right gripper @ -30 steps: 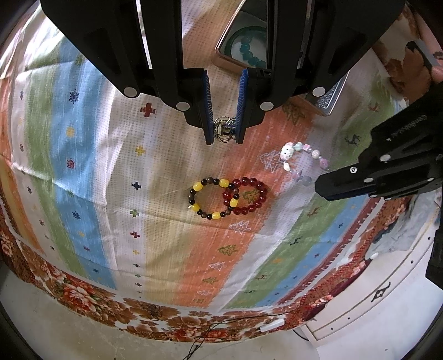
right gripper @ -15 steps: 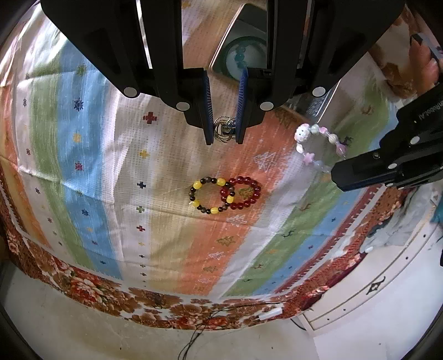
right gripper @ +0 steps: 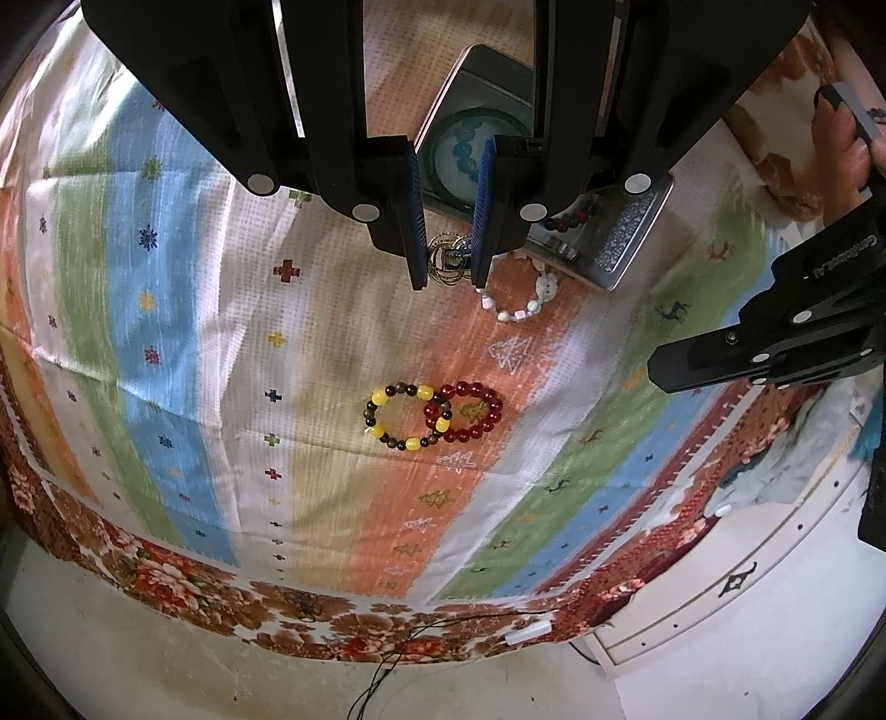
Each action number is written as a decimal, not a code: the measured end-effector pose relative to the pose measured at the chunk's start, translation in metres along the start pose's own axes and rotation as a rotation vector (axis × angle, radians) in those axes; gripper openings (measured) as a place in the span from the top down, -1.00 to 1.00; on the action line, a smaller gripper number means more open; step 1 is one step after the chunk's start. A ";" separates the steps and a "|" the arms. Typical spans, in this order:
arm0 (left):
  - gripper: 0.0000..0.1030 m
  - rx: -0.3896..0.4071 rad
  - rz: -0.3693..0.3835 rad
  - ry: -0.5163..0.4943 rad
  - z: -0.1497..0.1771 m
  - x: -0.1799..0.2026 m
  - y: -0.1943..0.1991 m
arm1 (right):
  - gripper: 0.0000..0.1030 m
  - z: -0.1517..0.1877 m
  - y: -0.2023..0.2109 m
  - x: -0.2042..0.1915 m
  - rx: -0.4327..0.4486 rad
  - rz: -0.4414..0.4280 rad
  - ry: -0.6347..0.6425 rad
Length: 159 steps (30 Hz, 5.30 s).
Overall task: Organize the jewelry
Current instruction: 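Hold the white bracelet and gold charm above the silver tin with both grippers, then open both grippers to drop the white bracelet and gold charm into the tin, then move both grippers from the tin to the red and yellow-black bracelets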
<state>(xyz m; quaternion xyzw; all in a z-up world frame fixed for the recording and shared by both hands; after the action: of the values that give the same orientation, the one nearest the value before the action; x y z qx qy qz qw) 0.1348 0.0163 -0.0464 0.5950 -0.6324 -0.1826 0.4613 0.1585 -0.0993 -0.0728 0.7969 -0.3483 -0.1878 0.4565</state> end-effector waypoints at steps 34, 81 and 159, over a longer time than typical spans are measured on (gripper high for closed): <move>0.41 -0.280 -0.115 0.010 0.005 -0.036 -0.101 | 0.68 -0.001 -0.004 -0.004 -0.019 -0.057 0.020; 0.84 -0.295 -0.088 0.004 -0.018 -0.033 -0.103 | 0.68 -0.006 -0.005 0.006 -0.017 -0.092 -0.004; -0.04 -0.011 -0.223 0.064 -0.034 -0.051 -0.058 | -0.03 -0.019 -0.033 0.031 -0.019 0.016 -0.122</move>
<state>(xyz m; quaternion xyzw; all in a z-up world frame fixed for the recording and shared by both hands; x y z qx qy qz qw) 0.1894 0.0610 -0.0927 0.6648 -0.5461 -0.2173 0.4612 0.2042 -0.0986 -0.0909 0.7768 -0.3798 -0.2357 0.4435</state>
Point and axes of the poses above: each gripper's, at about its wrist camera, not at the fingertips, and y roughly against the way its jaws point, x to its right, z to its underside, the point moved 6 cm from there along -y, roughly the way its jaws point, and after that the axes turned 13 degrees about y, right-handed, at the moved point
